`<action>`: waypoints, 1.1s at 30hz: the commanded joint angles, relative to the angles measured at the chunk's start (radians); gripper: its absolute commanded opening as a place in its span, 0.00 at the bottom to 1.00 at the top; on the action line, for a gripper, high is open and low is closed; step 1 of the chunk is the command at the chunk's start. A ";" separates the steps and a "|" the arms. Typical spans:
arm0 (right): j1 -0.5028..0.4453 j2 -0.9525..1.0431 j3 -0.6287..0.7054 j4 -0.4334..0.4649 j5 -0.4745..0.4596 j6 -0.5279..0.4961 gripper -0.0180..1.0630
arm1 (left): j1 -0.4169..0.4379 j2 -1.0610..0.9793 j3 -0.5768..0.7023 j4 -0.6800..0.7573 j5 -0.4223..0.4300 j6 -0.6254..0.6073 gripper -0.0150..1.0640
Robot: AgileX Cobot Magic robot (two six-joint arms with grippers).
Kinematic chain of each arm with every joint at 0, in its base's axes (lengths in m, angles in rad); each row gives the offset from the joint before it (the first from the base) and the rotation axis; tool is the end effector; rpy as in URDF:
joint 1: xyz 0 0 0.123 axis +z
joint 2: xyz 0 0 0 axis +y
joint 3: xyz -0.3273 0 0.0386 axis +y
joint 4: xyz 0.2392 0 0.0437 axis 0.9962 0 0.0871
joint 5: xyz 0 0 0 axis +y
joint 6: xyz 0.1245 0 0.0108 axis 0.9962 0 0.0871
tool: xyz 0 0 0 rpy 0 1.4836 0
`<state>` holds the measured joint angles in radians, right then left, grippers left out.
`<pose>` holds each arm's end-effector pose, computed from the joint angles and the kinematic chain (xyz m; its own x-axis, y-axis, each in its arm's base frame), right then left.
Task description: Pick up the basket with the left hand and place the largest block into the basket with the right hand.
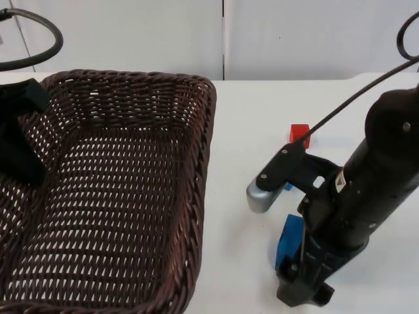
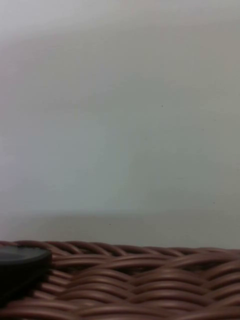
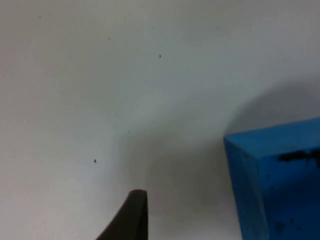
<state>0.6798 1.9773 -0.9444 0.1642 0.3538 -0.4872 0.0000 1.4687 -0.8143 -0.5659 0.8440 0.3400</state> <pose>0.2746 0.2311 0.1053 -0.4981 -0.8223 -0.2751 -0.8491 0.5269 -0.0375 0.2490 -0.0501 0.2305 -0.9744 -0.0544 -0.2183 0.0391 0.9146 -0.4025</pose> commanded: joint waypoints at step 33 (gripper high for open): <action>0.005 -0.625 -0.006 -0.005 0.327 0.053 0.02 | 0.002 -0.015 0.003 -0.027 0.006 -0.006 0.01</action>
<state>0.6798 1.3821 -0.9444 0.1642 0.6627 -0.4393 0.0000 1.4687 -0.8143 -0.5659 0.8440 0.3400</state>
